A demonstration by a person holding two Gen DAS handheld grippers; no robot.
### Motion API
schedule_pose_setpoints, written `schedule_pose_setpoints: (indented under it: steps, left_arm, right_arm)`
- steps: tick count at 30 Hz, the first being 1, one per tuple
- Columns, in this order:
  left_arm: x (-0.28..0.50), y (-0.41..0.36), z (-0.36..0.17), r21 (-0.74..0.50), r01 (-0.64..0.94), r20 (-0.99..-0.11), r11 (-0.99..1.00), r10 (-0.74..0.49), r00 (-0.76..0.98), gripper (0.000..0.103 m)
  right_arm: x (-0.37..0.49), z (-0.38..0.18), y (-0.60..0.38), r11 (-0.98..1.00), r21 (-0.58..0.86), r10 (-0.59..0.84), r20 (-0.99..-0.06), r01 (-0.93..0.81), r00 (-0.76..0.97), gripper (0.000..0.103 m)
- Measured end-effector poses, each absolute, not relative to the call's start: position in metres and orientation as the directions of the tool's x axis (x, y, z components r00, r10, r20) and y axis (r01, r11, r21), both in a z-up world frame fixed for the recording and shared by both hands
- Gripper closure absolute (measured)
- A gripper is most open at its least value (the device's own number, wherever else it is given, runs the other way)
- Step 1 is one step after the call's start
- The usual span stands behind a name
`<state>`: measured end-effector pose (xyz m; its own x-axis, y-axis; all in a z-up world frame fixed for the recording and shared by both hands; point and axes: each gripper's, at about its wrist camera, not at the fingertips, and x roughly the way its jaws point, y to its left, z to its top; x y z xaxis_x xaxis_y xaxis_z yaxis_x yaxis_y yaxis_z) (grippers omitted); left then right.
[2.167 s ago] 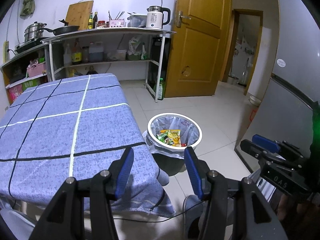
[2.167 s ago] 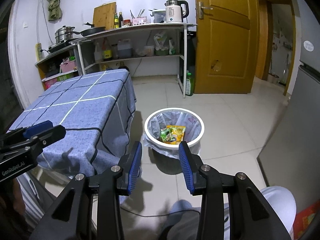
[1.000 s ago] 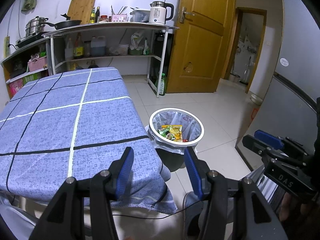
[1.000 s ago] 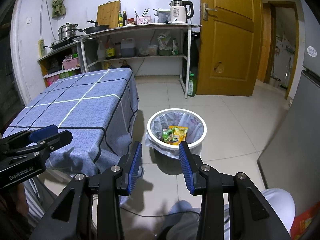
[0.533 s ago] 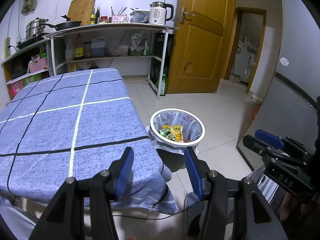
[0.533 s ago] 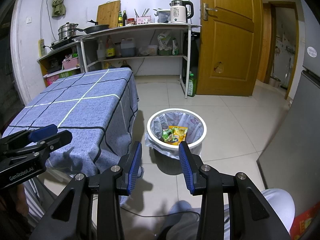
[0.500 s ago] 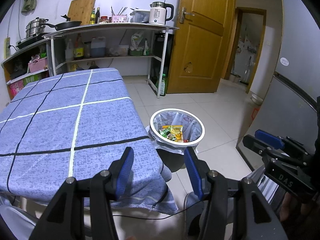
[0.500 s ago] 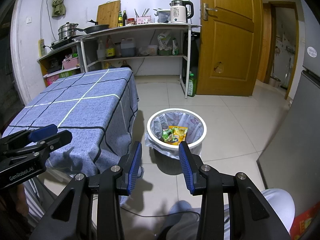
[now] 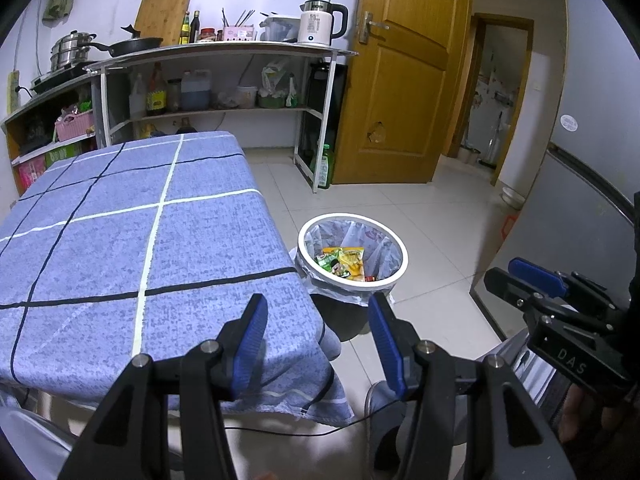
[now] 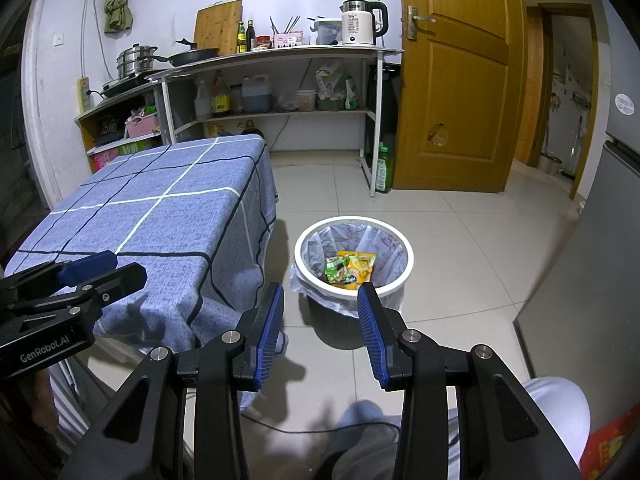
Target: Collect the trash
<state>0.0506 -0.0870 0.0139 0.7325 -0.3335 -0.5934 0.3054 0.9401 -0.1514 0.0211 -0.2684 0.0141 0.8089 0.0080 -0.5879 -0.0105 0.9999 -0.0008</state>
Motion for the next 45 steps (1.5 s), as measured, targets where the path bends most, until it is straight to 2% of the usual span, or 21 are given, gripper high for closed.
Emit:
schedule_pose_setpoints:
  steps: [45]
  left_arm:
    - [0.0487, -0.0894, 0.0145, -0.158, 0.307, -0.592, 0.939, -0.338, 0.731, 0.049]
  right_arm:
    - [0.0248, 0.0138, -0.2728, 1.0, 0.001, 0.018, -0.592, -0.021, 0.806, 0.064]
